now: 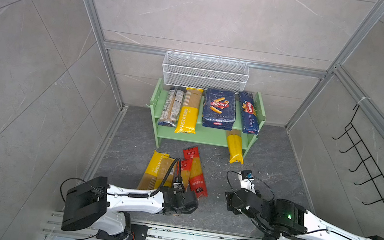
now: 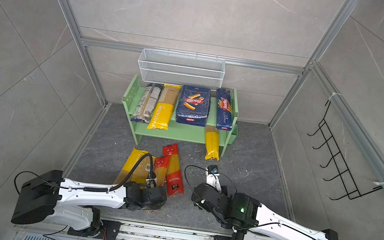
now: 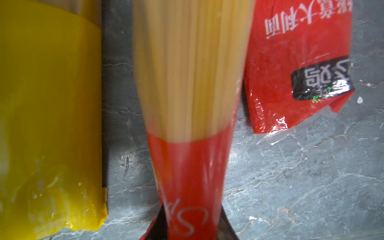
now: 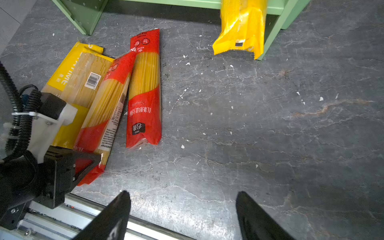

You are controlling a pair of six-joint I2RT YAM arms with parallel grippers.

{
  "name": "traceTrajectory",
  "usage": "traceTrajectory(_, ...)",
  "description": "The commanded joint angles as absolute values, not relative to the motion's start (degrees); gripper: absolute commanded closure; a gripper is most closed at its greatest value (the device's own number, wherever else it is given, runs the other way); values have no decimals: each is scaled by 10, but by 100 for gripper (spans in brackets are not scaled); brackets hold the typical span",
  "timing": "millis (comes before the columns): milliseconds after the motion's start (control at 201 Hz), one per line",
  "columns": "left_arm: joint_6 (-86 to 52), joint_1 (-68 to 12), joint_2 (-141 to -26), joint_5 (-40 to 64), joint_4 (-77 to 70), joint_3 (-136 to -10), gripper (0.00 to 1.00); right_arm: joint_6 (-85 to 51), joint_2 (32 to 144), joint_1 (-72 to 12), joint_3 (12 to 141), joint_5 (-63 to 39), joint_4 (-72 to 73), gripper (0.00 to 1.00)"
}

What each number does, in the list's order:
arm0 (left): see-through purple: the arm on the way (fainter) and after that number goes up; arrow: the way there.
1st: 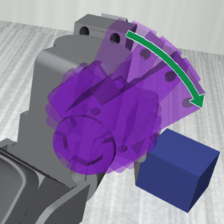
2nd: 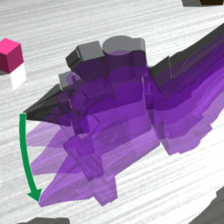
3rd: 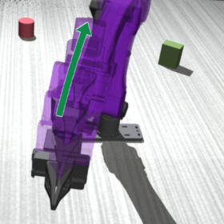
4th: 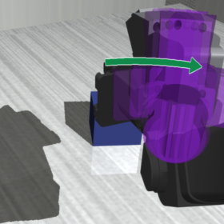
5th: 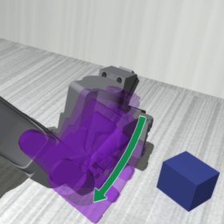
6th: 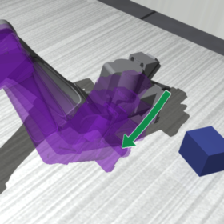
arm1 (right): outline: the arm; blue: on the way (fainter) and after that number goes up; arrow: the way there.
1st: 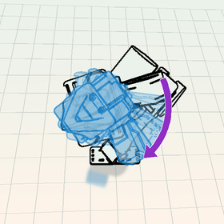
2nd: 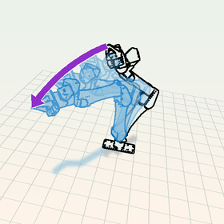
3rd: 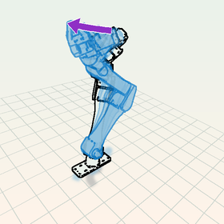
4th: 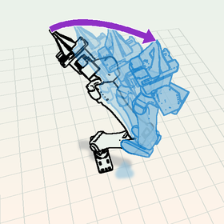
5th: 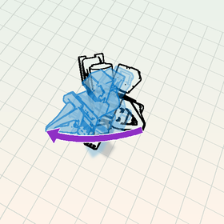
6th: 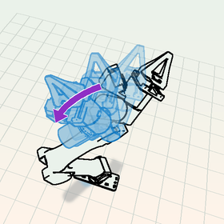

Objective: Arrange pasta packages on shelves
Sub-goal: Pick up the pasta bag from the center of the table.

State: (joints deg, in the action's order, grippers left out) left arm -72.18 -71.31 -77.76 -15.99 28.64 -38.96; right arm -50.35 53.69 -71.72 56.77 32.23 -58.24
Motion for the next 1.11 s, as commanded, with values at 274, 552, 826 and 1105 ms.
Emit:
traceTrajectory(274, -717, -723, -690, -196, 386, -349, 100, -479, 565, -719, 596, 319, -553, 18)
traceTrajectory(552, -717, -760, -657, -249, 419, -366, 100, -466, 587, -715, 609, 314, -538, 18)
traceTrajectory(826, -712, -788, -625, -319, 419, -366, 100, -464, 584, -710, 613, 310, -536, 18)
traceTrajectory(1105, -692, -822, -612, -367, 411, -372, 100, -461, 583, -706, 621, 308, -541, 18)
